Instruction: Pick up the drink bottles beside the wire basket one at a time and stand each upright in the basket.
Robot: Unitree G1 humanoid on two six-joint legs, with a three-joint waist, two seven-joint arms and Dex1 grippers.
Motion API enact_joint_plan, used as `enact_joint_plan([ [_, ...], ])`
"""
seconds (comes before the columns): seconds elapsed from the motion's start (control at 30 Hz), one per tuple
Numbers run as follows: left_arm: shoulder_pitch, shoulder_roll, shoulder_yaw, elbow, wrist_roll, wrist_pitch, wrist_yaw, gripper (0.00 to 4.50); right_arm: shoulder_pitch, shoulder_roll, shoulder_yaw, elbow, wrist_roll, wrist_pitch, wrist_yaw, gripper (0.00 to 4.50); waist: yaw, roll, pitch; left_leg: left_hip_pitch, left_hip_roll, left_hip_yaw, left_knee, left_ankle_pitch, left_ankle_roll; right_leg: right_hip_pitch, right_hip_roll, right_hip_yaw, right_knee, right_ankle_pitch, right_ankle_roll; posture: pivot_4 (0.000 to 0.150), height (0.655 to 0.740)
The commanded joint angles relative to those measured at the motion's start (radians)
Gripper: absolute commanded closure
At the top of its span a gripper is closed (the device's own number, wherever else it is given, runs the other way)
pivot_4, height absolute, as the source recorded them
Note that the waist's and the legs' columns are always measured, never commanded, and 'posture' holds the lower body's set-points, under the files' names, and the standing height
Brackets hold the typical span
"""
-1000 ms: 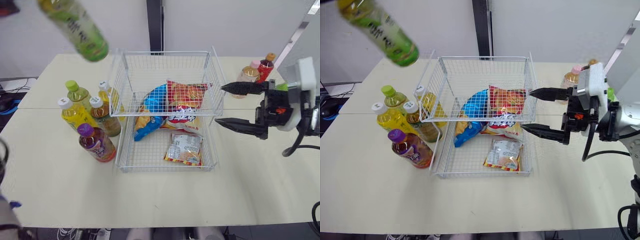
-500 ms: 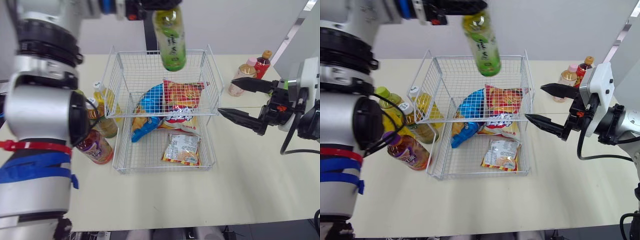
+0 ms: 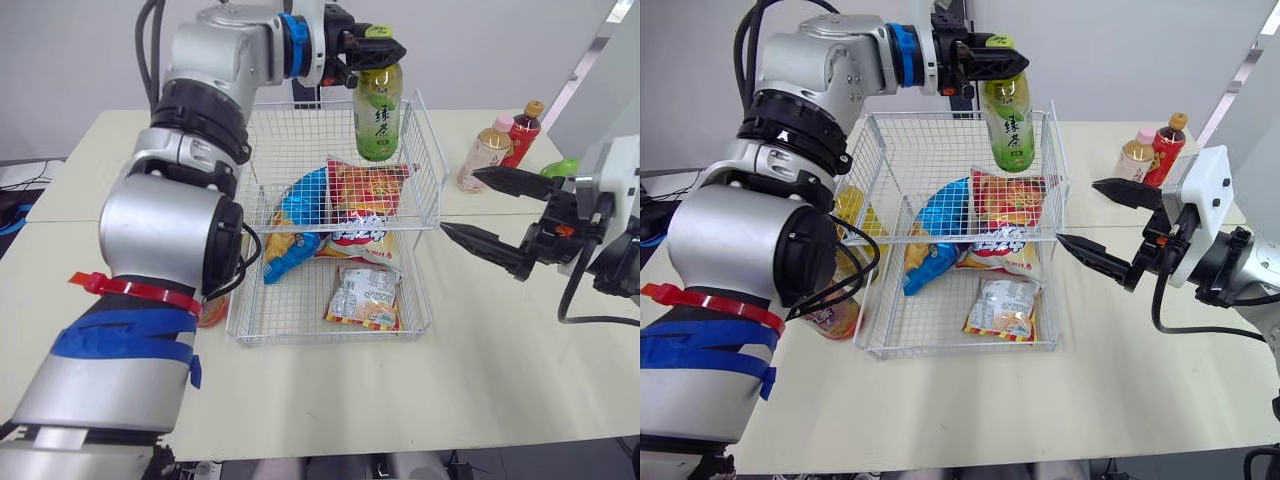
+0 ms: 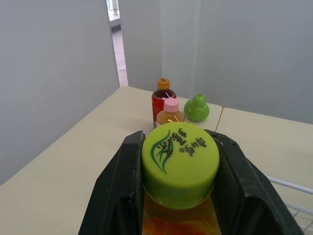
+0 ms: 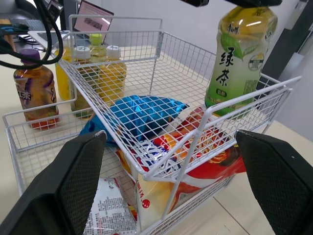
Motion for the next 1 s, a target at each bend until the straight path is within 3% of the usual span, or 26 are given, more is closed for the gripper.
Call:
enact_joint_plan([
  [0.03,-0.04,0.002,0.021,-0.018,0.018,-0.017,-0.035,2.11,-0.003,0.002,-0.043,-0.028,0.007,-0.039,-0.013,0.0,0.0,0.0,0.0,0.0,0.0,0.0,0.001,0.0,0.0,0.0,0.0,0.0,0.001,0.0,0.0,0.15,0.74],
  [0.27,-0.059,0.038,0.047,-0.054,0.019,0.015,-0.094,0.04,-0.035,0.018,-0.023,-0.012,-0.027,-0.082,-0.056,0.0,-0.001,0.0,0.0,0.0,0.0,0.0,0.004,0.0,0.0,0.0,0.0,0.0,0.006,0.0,0.0,0.15,0.74],
  [0.47,-0.037,0.116,0.056,-0.175,0.01,0.084,-0.136,0.04,-0.062,0.023,0.009,0.008,-0.043,-0.095,-0.063,0.0,-0.006,0.0,0.0,0.001,0.0,-0.001,0.004,0.0,0.0,0.0,0.001,0.0,0.006,0.0,0.0,0.15,0.74],
  [0.7,0.084,0.298,0.103,-0.463,-0.04,0.27,-0.165,0.04,-0.108,0.01,0.039,0.053,-0.017,-0.083,-0.026,0.0,-0.012,0.001,0.0,0.002,0.001,0.0,0.004,0.0,0.0,0.0,0.001,0.001,0.007,0.0,0.0,0.15,0.74],
  [0.87,0.203,0.429,0.157,-0.666,-0.083,0.402,-0.125,0.04,-0.165,-0.005,0.075,0.096,-0.013,-0.075,0.027,0.0,-0.01,0.001,0.0,0.002,0.001,-0.001,0.005,0.0,0.0,0.0,0.001,0.001,0.008,0.0,0.0,0.15,0.74],
  [1.0,0.393,0.593,0.227,-0.855,-0.114,0.455,-0.119,0.04,-0.251,-0.02,0.145,0.14,0.011,-0.046,0.122,0.0,-0.013,0.002,0.0,0.004,0.002,-0.001,0.004,0.0,0.0,0.0,0.001,0.003,0.008,0.0,0.0,0.15,0.74],
])
